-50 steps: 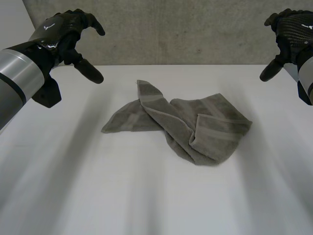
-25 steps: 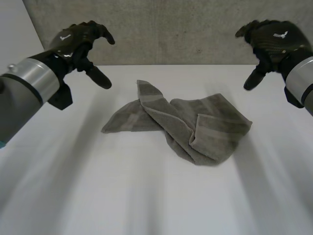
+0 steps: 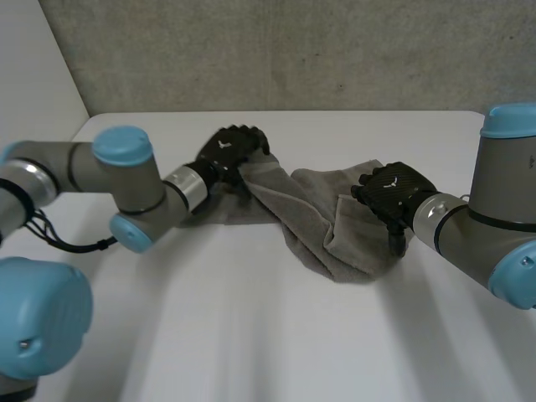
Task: Fold the towel.
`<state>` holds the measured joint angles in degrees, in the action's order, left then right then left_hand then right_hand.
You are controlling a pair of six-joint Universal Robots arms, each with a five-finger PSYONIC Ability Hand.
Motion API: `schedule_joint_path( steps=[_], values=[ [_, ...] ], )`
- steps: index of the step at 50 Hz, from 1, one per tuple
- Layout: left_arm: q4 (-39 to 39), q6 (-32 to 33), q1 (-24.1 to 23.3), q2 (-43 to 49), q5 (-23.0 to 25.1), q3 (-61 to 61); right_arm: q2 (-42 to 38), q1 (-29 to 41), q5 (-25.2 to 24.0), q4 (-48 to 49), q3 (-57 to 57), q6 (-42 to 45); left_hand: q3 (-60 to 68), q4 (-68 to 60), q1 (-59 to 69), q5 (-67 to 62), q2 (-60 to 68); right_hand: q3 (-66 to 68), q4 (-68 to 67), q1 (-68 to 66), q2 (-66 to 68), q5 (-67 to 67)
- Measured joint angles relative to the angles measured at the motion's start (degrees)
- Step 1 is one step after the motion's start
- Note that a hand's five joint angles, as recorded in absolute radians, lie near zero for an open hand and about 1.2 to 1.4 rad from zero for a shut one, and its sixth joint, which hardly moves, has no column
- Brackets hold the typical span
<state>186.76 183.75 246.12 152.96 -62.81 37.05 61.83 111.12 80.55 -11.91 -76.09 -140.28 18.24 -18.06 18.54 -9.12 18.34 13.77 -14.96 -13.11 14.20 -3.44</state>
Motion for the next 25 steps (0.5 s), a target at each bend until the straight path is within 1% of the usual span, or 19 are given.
schedule_joint_path(
  steps=[3,6,9,10,12,15,18,21,23,25],
  values=[
    [0.1,2.1,-1.1,2.3,0.1,-1.6,-0.3,-0.2,0.0,0.3,0.0,0.0,1.2,-1.2,1.1,-1.2,1.2,0.0,0.0,0.0,0.0,0.0],
    [0.3,3.8,-2.1,4.0,0.1,-2.6,-0.5,-0.5,0.0,0.5,0.0,0.0,8.6,-8.7,8.5,-7.9,8.6,0.0,0.0,0.0,0.0,0.0],
    [0.4,5.1,-2.8,5.0,0.2,-3.1,-0.6,-0.6,-0.1,0.5,0.0,-0.1,18.6,-18.9,18.4,-17.3,18.7,0.0,0.0,0.0,0.0,0.0],
    [0.5,5.4,-3.0,5.4,0.2,-3.4,-0.7,-0.7,-0.1,0.5,0.0,-0.1,24.0,-24.3,23.6,-22.7,24.2,0.0,0.0,0.0,0.0,0.0],
    [0.5,5.8,-3.2,5.9,0.2,-3.8,-0.8,-0.7,-0.1,0.5,0.0,-0.1,29.5,-29.8,28.8,-28.0,29.6,0.0,0.0,0.0,0.0,0.0],
    [0.5,6.0,-3.4,6.4,0.1,-4.3,-1.1,-0.8,-0.1,0.5,0.0,-0.1,32.1,-32.4,31.5,-30.9,32.2,0.0,0.0,0.0,0.0,0.0],
    [0.6,6.0,-3.5,6.6,0.1,-4.7,-1.4,-0.8,-0.1,0.5,0.0,-0.1,37.5,-38.0,36.8,-36.3,37.6,0.0,0.0,0.0,0.0,0.0],
    [0.4,6.0,-3.5,6.4,0.1,-4.8,-1.6,-0.8,-0.1,0.5,0.0,-0.1,50.5,-51.2,49.5,-49.2,50.8,0.0,0.0,0.0,0.0,0.0],
    [0.2,5.9,-3.5,6.0,0.1,-4.7,-1.5,-0.7,-0.2,0.6,0.1,-0.3,57.1,-57.7,54.2,-54.1,57.3,0.0,0.0,0.0,0.0,0.0],
    [-0.2,5.9,-3.6,5.3,0.1,-4.4,-1.4,-0.7,-0.2,0.8,0.1,-0.4,58.0,-59.4,54.7,-54.6,58.2,0.0,0.0,0.0,0.0,0.0]
  ],
)
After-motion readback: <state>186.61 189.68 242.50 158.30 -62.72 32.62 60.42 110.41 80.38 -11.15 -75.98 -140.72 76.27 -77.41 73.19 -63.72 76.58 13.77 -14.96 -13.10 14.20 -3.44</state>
